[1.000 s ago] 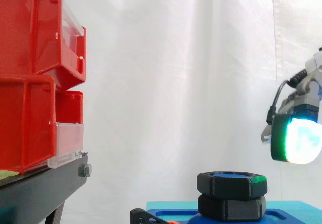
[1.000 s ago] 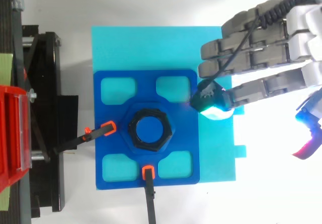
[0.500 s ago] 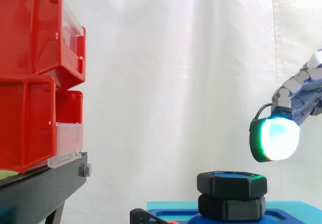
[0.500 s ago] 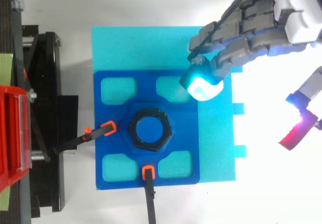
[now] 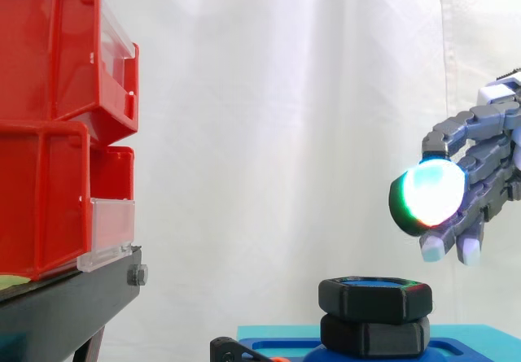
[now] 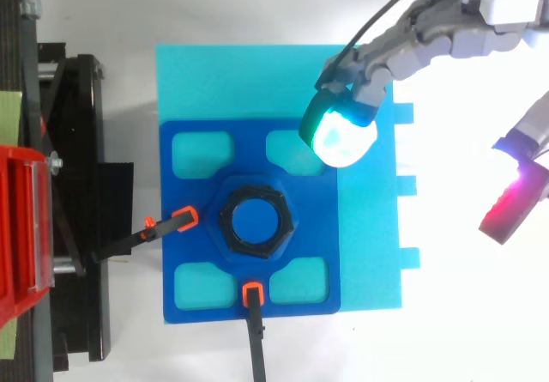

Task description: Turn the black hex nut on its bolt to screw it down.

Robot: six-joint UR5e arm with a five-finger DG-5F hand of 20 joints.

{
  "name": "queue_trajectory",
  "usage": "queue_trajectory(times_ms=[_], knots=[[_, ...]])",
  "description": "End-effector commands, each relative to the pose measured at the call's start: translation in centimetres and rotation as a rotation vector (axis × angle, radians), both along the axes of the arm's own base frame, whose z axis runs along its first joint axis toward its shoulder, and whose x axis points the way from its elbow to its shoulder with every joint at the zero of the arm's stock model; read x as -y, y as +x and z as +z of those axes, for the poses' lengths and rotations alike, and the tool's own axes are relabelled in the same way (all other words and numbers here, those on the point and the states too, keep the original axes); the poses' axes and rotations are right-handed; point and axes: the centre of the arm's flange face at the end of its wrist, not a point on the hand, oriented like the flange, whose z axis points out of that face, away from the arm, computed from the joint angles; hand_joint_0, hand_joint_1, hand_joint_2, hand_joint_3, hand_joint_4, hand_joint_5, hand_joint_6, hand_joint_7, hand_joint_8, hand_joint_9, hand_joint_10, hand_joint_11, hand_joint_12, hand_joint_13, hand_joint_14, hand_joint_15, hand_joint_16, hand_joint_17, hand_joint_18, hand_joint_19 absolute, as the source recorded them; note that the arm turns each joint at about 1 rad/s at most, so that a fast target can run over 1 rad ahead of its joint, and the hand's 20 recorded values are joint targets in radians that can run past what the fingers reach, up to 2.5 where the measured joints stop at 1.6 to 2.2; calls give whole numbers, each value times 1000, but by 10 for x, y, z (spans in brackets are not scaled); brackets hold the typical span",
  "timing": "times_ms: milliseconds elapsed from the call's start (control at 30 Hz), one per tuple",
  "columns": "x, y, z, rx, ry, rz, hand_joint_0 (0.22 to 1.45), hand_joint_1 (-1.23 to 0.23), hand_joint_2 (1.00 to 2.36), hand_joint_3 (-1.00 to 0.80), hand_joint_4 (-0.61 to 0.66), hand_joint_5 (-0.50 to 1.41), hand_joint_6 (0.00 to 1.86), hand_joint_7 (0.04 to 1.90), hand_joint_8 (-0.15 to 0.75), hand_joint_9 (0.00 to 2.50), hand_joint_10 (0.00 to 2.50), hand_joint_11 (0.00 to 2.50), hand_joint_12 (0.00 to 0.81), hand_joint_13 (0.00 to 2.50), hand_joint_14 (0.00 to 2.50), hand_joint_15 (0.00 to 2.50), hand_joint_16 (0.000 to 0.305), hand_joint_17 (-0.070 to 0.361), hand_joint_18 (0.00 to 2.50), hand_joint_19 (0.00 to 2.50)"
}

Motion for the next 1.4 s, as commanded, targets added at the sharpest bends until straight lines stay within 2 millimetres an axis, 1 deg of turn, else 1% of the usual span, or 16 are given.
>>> queue_trajectory(times_ms=[0, 200, 233, 267, 300, 367, 400, 567, 833, 1033, 1133, 1167, 1233, 1267, 1300, 1367], knots=[[4, 3, 7, -8, 235, -31, 467, -515, 1000, -500, 75, -223, 501, 636, 206, 338, 0, 0, 352, 445, 0, 17, 58, 130, 466, 499], [5, 7, 20, 9, 258, -30, 468, -520, 1000, -500, 70, -224, 501, 629, 206, 341, 0, 0, 351, 445, 0, 17, 58, 130, 462, 499], [5, 7, 25, 13, 262, -30, 469, -521, 1000, -500, 68, -225, 501, 628, 206, 341, 0, 0, 351, 445, 0, 24, 58, 130, 459, 496], [5, 6, 35, 14, 274, -31, 469, -522, 1000, -500, 65, -226, 501, 624, 204, 335, 0, 0, 353, 444, 0, 21, 58, 130, 459, 499], [5, 6, 35, 14, 274, -31, 470, -523, 1000, -500, 56, -229, 501, 618, 203, 327, 0, 0, 354, 443, 0, 28, 58, 130, 450, 499], [5, 2, 49, 5, 274, -37, 471, -526, 1000, -500, 50, -232, 501, 612, 200, 315, 0, 0, 356, 433, 1, 18, 58, 129, 443, 508], [3, 3, 60, 0, 277, -52, 471, -527, 1000, -500, 46, -235, 501, 608, 198, 297, 0, 0, 356, 430, 0, 21, 58, 129, 440, 508], [5, 4, 58, -3, 278, -110, 473, -536, 1000, -500, 34, -239, 501, 603, 189, 264, 0, 0, 363, 402, 0, 4, 57, 128, 419, 503], [5, 5, 59, 4, 272, -120, 476, -540, 1000, -500, 22, -245, 501, 602, 177, 217, 0, 0, 367, 376, 1, 0, 57, 129, 369, 495], [5, 5, 59, 4, 269, -119, 482, -536, 1000, -500, -10, -258, 501, 601, 153, 123, 0, 0, 369, 310, 0, 0, 57, 129, 274, 470], [5, 4, 60, 6, 267, -119, 483, -521, 1000, -500, -32, -269, 501, 593, 143, 66, 0, 0, 383, 261, 0, 0, 58, 130, 231, 448], [5, 4, 60, 6, 267, -119, 483, -502, 1000, -500, -40, -276, 501, 599, 137, 3, 0, 0, 382, 230, 0, 0, 58, 130, 171, 450], [5, 5, 59, 5, 267, -119, 482, -493, 1000, -500, -50, -284, 501, 605, 130, 0, 0, 0, 385, 190, 0, 0, 59, 133, 118, 407], [5, 5, 59, 5, 267, -119, 479, -476, 1000, -500, -58, -298, 501, 609, 125, 0, 0, 0, 392, 136, 0, 0, 64, 143, 67, 378], [5, 5, 59, 4, 269, -119, 475, -409, 1000, -500, -63, -300, 501, 635, 120, 0, 0, 0, 399, 21, 0, 0, 64, 145, 0, 413], [4, 5, 59, 4, 267, -118, 474, -405, 1000, -500, -62, -300, 501, 632, 123, 0, 0, 0, 401, 15, 0, 0, 64, 145, 0, 411]])
